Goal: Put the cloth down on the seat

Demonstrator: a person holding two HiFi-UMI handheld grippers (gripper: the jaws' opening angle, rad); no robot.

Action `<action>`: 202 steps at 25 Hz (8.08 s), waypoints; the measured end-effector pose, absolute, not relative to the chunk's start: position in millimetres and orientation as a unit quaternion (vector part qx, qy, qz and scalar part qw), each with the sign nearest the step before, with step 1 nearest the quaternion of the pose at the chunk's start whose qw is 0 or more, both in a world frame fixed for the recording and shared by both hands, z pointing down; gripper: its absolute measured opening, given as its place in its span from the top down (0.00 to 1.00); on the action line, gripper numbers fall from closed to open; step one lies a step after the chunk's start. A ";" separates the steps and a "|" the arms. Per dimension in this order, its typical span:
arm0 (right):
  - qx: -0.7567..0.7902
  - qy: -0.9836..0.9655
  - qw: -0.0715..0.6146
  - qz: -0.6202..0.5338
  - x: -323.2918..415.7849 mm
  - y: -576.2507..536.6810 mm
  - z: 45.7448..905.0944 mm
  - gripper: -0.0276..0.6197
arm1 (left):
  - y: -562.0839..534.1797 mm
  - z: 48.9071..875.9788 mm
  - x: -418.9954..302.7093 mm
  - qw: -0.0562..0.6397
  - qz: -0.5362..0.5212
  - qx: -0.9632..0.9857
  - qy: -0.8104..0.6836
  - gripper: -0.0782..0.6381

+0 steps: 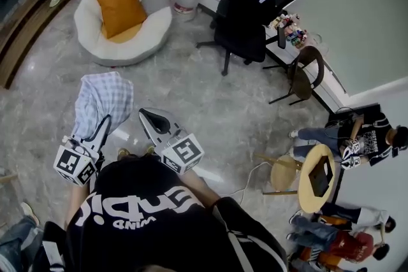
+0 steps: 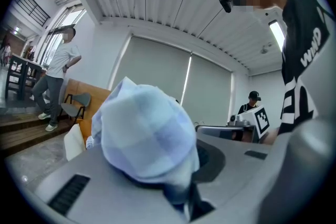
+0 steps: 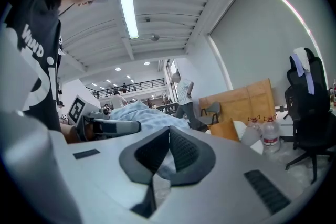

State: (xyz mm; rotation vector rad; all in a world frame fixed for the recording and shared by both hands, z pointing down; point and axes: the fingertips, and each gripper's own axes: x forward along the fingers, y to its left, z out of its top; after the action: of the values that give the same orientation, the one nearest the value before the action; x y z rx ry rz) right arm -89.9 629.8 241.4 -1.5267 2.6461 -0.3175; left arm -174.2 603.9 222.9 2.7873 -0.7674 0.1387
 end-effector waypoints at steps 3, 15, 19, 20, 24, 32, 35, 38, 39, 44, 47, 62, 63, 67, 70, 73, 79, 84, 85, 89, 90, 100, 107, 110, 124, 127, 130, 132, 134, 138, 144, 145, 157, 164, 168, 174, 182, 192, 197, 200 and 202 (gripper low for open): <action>-0.499 0.861 0.029 -0.100 -78.9 635.1 247.2 0.92 | 608.1 225.1 -166.9 0.124 0.043 0.954 -0.269 0.79; -0.476 0.872 0.022 -0.110 -54.5 644.5 260.1 0.92 | 616.6 224.2 -154.4 0.121 0.036 0.944 -0.305 0.79; -0.470 0.876 0.020 -0.110 -53.8 641.6 263.9 0.92 | 612.8 228.1 -154.6 0.115 0.031 0.944 -0.308 0.79; -0.470 0.875 0.020 -0.111 -52.3 640.7 265.1 0.92 | 611.8 229.3 -153.5 0.114 0.030 0.944 -0.307 0.79; -0.474 0.872 0.019 -0.120 -48.3 628.8 271.5 0.92 | 601.4 229.2 -147.1 0.126 0.030 0.944 -0.303 0.79; -0.465 0.878 0.020 -0.116 -58.2 607.2 273.1 0.92 | 582.6 231.1 -147.6 0.127 0.025 0.947 -0.293 0.79; -0.461 0.879 0.021 -0.118 -64.0 584.7 273.3 0.92 | 559.0 231.8 -151.8 0.131 0.028 0.947 -0.291 0.79; -0.462 0.879 0.022 -0.119 -60.7 559.7 269.5 0.92 | 533.9 229.8 -151.1 0.135 0.032 0.947 -0.291 0.79; -0.463 0.878 0.022 -0.119 -58.4 551.4 267.6 0.92 | 525.8 228.5 -150.1 0.135 0.034 0.947 -0.290 0.79; -0.469 0.875 0.016 -0.116 -54.8 505.6 262.3 0.92 | 477.0 227.4 -148.2 0.136 0.036 0.949 -0.284 0.79; -0.472 0.873 0.011 -0.124 -51.3 478.8 266.7 0.92 | 448.0 232.8 -144.0 0.140 0.042 0.949 -0.278 0.79; -0.506 0.855 0.012 -0.108 -54.4 343.6 252.7 0.92 | 319.8 220.1 -164.8 0.128 0.038 0.960 -0.245 0.79; -0.509 0.854 0.014 -0.106 -54.4 339.6 249.4 0.92 | 315.3 217.4 -164.8 0.128 0.040 0.961 -0.243 0.79; -0.516 0.850 0.014 -0.105 -51.0 331.9 243.1 0.92 | 304.0 216.7 -162.5 0.134 0.044 0.962 -0.232 0.79; -0.525 0.843 0.016 -0.114 -41.3 327.1 244.7 0.92 | 298.2 217.3 -155.1 0.141 0.046 0.963 -0.227 0.79; -0.530 0.839 0.018 -0.121 -33.2 324.3 246.2 0.92 | 295.4 219.0 -147.4 0.147 0.047 0.963 -0.221 0.79; -0.527 0.841 0.017 -0.123 -18.6 307.4 252.4 0.92 | 279.2 227.5 -134.1 0.150 0.048 0.961 -0.226 0.79; -0.523 0.843 0.017 -0.127 0.8 285.2 258.4 0.92 | 258.1 234.4 -118.0 0.156 0.050 0.958 -0.236 0.79; -0.522 0.843 0.018 -0.128 5.2 279.7 258.9 0.92 | 253.0 234.2 -114.1 0.157 0.051 0.957 -0.238 0.79; -0.516 0.847 0.017 -0.128 19.7 256.2 257.9 0.92 | 232.3 232.6 -98.7 0.157 0.052 0.956 -0.242 0.79; -0.515 0.847 0.017 -0.128 23.4 250.2 258.3 0.92 | 227.0 232.7 -94.9 0.157 0.052 0.956 -0.243 0.79; -0.504 0.855 0.022 -0.123 61.9 190.4 264.5 0.92 | 169.5 237.1 -60.1 0.155 0.049 0.952 -0.257 0.79; -0.490 0.863 0.028 -0.121 74.4 155.7 267.9 0.92 | 135.0 233.9 -44.4 0.146 0.045 0.952 -0.265 0.79; -0.476 0.871 0.027 -0.122 79.6 145.3 263.9 0.92 | 122.5 232.6 -36.8 0.145 0.047 0.950 -0.274 0.79; -0.455 0.880 0.029 -0.134 95.8 102.3 259.8 0.92 | 82.4 226.2 -21.3 0.144 0.046 0.942 -0.300 0.79; -0.456 0.880 0.026 -0.132 87.5 87.8 260.3 0.92 | 67.7 229.4 -25.0 0.147 0.043 0.943 -0.296 0.79; -0.458 0.879 0.023 -0.132 78.2 70.9 258.1 0.92 | 51.9 229.2 -28.1 0.151 0.043 0.946 -0.283 0.79; -0.458 0.879 0.023 -0.129 71.8 56.1 255.0 0.92 | 39.6 228.0 -30.7 0.149 0.043 0.949 -0.275 0.79; -0.459 0.879 0.022 -0.126 65.0 39.9 254.2 0.92 | 26.2 230.2 -34.4 0.148 0.045 0.950 -0.270 0.79; -0.460 0.879 0.019 -0.123 52.3 5.9 253.1 0.92 | -5.1 231.6 -42.1 0.154 0.050 0.952 -0.262 0.79; -0.474 0.874 0.016 -0.103 35.9 -43.7 249.6 0.92 | -50.5 236.4 -55.4 0.156 0.049 0.954 -0.252 0.79; -0.479 0.872 0.014 -0.101 34.4 -50.3 249.8 0.92 | -57.1 236.8 -58.7 0.161 0.049 0.953 -0.252 0.79; -0.502 0.856 0.006 -0.123 45.9 -90.0 275.8 0.92 | -107.5 261.5 -58.2 0.187 0.049 0.951 -0.242 0.79; -0.486 0.861 0.008 -0.146 62.5 -107.2 302.1 0.92 | -125.7 285.6 -37.0 0.214 0.065 0.942 -0.250 0.79; -0.465 0.872 0.011 -0.153 68.3 -118.3 326.6 0.92 | -138.1 316.0 -24.8 0.228 0.080 0.938 -0.247 0.79; -0.443 0.881 -0.013 -0.165 76.0 -133.0 367.4 0.92 | -158.8 369.6 -16.9 0.252 0.103 0.926 -0.261 0.79; -0.447 0.882 -0.029 -0.149 82.4 -137.2 396.3 0.92 | -162.6 435.8 -24.3 0.278 0.112 0.915 -0.272 0.79; -0.457 0.870 -0.055 -0.179 98.8 -148.6 503.7 0.92 | -176.1 575.7 -15.6 0.314 0.134 0.905 -0.255 0.79; -0.450 0.870 -0.067 -0.193 82.9 -131.9 540.4 0.92 | -157.1 627.7 -24.0 0.327 0.140 0.900 -0.253 0.79; -0.454 0.864 -0.070 -0.206 90.5 -142.5 571.8 0.92 | -162.9 667.9 -8.1 0.340 0.147 0.897 -0.243 0.79; -0.458 0.860 -0.067 -0.216 94.3 -145.1 591.8 0.92 | -160.0 695.5 2.1 0.341 0.145 0.900 -0.230 0.79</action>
State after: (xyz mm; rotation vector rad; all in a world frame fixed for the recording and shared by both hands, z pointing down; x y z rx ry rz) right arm 94.3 -145.1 591.8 -1.5042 2.8228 -0.7100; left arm 2.1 -160.0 695.5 2.3411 -0.5980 0.3761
